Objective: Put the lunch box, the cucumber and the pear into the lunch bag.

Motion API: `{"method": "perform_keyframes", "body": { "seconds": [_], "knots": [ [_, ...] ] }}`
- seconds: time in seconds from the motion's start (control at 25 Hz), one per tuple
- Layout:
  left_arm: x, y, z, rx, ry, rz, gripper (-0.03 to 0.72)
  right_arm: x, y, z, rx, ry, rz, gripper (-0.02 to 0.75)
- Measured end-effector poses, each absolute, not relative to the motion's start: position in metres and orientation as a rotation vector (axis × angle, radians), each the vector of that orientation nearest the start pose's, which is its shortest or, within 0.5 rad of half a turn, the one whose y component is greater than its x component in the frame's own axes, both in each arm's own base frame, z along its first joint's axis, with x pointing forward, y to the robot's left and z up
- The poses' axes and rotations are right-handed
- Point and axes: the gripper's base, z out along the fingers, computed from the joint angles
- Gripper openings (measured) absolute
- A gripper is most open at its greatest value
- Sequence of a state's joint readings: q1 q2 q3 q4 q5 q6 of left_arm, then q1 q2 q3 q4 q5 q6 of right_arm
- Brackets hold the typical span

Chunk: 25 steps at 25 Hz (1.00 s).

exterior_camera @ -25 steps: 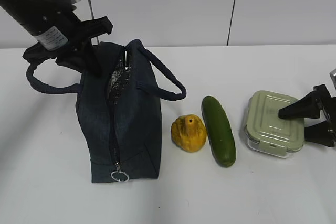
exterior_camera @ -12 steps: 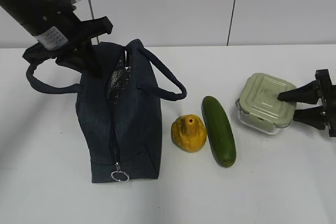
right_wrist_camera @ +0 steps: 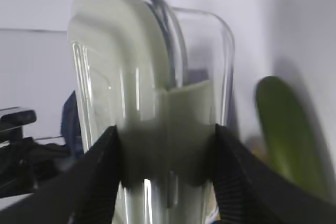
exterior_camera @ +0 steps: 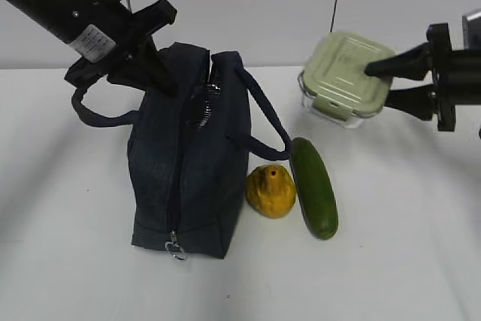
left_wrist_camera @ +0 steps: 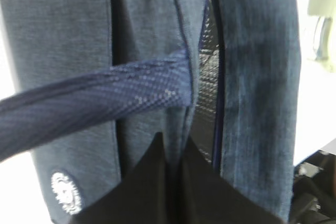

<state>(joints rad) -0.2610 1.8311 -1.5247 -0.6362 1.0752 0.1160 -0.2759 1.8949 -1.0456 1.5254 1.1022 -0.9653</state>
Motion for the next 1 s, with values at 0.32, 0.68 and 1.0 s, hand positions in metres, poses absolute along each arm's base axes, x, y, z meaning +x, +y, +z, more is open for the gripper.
{"method": "perform_keyframes", "body": {
  "seconds": [0.32,0.68,1.0],
  "knots": [
    [0.364,-0.152,0.285,0.232,2.707,-0.979,0.003,0.365,0.045,0.274,0.121,2.144,1.541,0.363],
    [0.364,-0.154,0.288,0.253,2.671,-1.019,0.003,0.361,0.088,0.290,0.001,2.189,1.615,0.363],
    [0.365,-0.154,0.288,0.249,2.666,-1.019,0.002,0.355,0.105,0.282,-0.090,2.296,1.545,0.363]
  ]
}}
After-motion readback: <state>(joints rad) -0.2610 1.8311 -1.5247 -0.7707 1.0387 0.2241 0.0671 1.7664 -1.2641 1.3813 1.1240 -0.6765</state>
